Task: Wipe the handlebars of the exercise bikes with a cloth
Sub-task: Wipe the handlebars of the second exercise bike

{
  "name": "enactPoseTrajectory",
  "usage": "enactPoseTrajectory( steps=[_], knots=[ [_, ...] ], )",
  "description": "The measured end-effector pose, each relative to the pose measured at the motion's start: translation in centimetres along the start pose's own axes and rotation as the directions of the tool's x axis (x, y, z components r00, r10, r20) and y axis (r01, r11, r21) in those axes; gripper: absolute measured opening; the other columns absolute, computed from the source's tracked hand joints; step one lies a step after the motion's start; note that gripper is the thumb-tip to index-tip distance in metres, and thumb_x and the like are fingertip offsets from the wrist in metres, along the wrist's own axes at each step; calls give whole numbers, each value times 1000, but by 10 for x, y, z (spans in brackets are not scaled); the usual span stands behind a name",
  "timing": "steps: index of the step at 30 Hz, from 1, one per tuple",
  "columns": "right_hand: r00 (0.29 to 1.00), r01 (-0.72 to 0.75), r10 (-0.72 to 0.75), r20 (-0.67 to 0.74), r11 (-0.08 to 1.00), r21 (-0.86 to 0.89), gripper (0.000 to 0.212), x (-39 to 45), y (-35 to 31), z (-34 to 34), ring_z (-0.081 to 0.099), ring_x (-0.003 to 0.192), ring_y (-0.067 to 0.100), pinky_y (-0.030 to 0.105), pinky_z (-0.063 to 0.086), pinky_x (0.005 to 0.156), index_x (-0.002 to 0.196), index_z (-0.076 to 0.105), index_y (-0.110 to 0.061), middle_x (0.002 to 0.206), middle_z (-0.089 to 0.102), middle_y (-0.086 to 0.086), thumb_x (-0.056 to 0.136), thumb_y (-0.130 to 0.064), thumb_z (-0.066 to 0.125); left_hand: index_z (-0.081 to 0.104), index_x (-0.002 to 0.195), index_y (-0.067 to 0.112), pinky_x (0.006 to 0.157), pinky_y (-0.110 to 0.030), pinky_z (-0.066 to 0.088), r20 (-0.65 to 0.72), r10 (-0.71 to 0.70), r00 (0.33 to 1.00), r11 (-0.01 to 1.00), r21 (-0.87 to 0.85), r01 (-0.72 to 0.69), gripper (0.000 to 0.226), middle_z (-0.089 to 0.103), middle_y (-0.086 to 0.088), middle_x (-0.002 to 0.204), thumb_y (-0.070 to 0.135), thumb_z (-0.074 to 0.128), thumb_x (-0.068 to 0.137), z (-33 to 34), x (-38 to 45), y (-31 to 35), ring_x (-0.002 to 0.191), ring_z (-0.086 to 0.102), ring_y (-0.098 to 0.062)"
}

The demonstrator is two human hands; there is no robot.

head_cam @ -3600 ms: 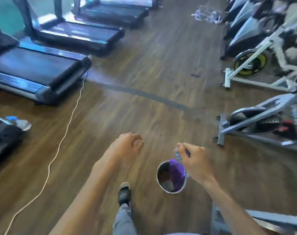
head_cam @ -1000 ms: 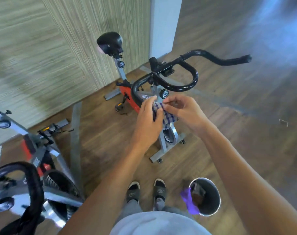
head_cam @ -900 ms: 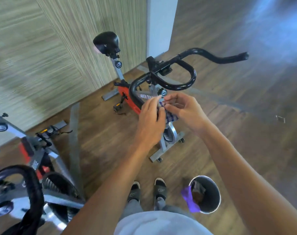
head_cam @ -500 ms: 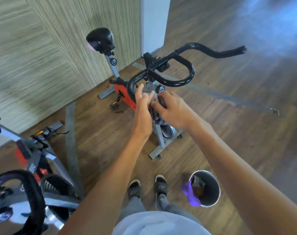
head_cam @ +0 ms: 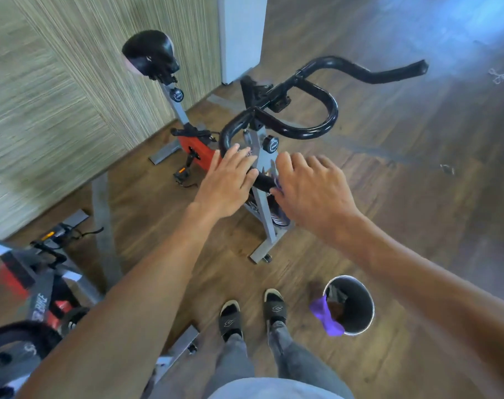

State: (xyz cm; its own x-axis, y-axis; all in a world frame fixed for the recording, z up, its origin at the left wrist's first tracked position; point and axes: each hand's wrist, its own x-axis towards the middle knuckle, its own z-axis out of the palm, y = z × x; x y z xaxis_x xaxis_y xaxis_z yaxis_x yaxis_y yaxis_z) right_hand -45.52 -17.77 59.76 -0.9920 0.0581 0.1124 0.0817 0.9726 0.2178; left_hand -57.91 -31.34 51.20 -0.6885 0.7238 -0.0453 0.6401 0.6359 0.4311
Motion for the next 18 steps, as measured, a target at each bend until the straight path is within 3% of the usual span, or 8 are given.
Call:
enactPoseTrajectory(
  steps=[3, 5, 10, 12, 14, 16, 18],
  knots=[
    [997, 57, -62, -50, 994, -91, 30, 4, -7, 17, 65, 75, 26, 37, 52, 64, 116, 49, -10, 93, 65, 6, 101, -37, 50, 32, 156, 20, 127, -51, -1, 8, 42, 999, 994, 105, -42, 61, 25, 2, 166, 46, 11, 105, 1, 1, -7, 156, 7, -17],
    [989, 93, -108, -103, 985, -146, 29, 0, -7, 25, 62, 75, 23, 35, 51, 61, 119, 52, -10, 93, 63, 4, 105, -35, 47, 29, 157, 20, 127, -52, -2, 25, 41, 999, 992, 120, -44, 63, 20, 2, 167, 47, 8, 104, 3, 2, -8, 157, 3, -17],
    [908, 255, -277, -313, 961, -112, 36, -21, 13, 26, 64, 87, 27, 39, 56, 83, 116, 66, -4, 102, 66, 9, 114, -22, 34, 25, 158, 21, 126, -52, -6, 40, 0, 999, 994, 112, -4, 61, 12, 3, 169, 47, 7, 105, 3, 2, -6, 157, -4, -14],
    [877, 277, -317, -362, 948, -159, 33, -27, 16, 27, 64, 87, 28, 40, 56, 84, 116, 66, -1, 101, 67, 11, 113, -18, 38, 23, 157, 19, 126, -52, -7, 55, -16, 998, 995, 104, 11, 58, 9, 1, 170, 44, 9, 107, 3, 4, -4, 157, -7, -15],
    [892, 241, -315, -323, 938, -250, 32, -18, 7, 30, 61, 79, 26, 38, 56, 78, 109, 66, -2, 92, 64, 9, 112, -15, 36, 21, 159, 18, 126, -51, -8, 68, -20, 997, 994, 106, 13, 58, 7, 2, 170, 43, 9, 108, 2, 4, -4, 156, -9, -15],
    [946, 232, -297, -127, 899, -372, 39, -6, -14, 30, 58, 77, 23, 35, 53, 75, 107, 62, -5, 90, 60, 6, 109, -12, 24, 18, 160, 22, 126, -50, -10, 84, -4, 996, 993, 121, -6, 58, 6, 4, 170, 45, 9, 108, -3, 4, -7, 156, -8, -13],
    [970, 232, -241, 29, 882, -410, 45, -5, -21, 30, 59, 87, 24, 35, 53, 80, 119, 56, -3, 101, 61, 10, 107, -23, 18, 16, 161, 27, 125, -51, -11, 105, 13, 994, 988, 149, -29, 56, 6, 7, 170, 47, 10, 108, -7, 5, -12, 156, -7, -11]
  ],
)
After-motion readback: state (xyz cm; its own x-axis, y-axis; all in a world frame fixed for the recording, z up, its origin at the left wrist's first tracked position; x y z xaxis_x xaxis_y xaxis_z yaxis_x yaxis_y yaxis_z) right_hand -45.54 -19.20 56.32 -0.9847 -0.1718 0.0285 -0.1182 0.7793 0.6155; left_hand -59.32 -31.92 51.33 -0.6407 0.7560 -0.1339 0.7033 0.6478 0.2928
